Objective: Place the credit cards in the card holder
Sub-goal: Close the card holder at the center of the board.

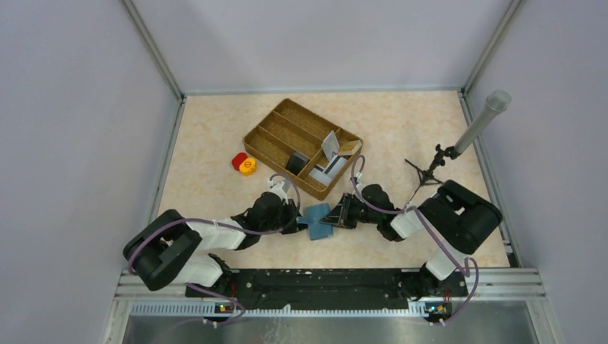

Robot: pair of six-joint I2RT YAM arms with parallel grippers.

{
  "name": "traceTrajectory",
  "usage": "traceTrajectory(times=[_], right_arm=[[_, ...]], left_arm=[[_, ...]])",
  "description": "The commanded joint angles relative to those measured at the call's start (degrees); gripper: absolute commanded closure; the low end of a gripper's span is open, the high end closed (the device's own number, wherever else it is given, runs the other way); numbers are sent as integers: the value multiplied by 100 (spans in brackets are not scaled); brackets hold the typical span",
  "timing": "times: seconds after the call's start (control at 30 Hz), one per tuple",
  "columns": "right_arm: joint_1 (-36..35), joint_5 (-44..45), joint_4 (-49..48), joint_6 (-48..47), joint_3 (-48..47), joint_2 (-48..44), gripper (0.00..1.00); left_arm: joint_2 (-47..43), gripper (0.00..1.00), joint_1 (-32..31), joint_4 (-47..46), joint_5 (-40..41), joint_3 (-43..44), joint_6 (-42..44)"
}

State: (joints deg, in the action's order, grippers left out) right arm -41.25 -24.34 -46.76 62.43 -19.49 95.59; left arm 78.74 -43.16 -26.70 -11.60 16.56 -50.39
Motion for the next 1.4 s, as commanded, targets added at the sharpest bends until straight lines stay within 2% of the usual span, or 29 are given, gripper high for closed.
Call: traceTrajectory(times=[0.0, 0.03, 0.1, 0.23, 0.33, 0.5, 0.7, 0.87, 1.13, 1.37], right_arm=[[-161, 124, 429, -423, -162, -678, 93], [-159, 306, 937, -582, -242, -911, 100], [-164, 606, 1759, -990, -452, -1353, 100], [-185, 1348, 3500, -2002, -1188, -2052, 100], [-301, 1972, 4399, -2659, -1679, -2350, 100], [-792, 3280, 5158, -3322, -2178, -2685, 100], [-1333, 4182, 5206, -3485, -2397, -2774, 100], [-1832, 4839, 5152, -3638, -2513, -2753, 100], [-2382, 5428, 4993, -3833, -2637, -2547, 100], [-2874, 6144, 5036, -4068, -2935, -2151, 100]], left_arm=[[-490, 80, -17, 878, 540, -97, 307], [-712, 76, -17, 1314, 761, -32, 360], [-1185, 67, -17, 2158, 1181, 234, 488], [-1955, 59, -18, 3926, 1934, 1102, 615], [-2309, 49, -17, 4333, 1981, 1776, 622], [-2244, 39, -22, 4021, 1499, 2604, 105], [-1863, 36, -65, 3654, 1192, 3077, -147], [-1473, 32, -123, 3400, 946, 3055, -321], [-1141, 24, -130, 2725, 740, 2813, -733], [-904, 24, -132, 2489, 717, 2698, -872]])
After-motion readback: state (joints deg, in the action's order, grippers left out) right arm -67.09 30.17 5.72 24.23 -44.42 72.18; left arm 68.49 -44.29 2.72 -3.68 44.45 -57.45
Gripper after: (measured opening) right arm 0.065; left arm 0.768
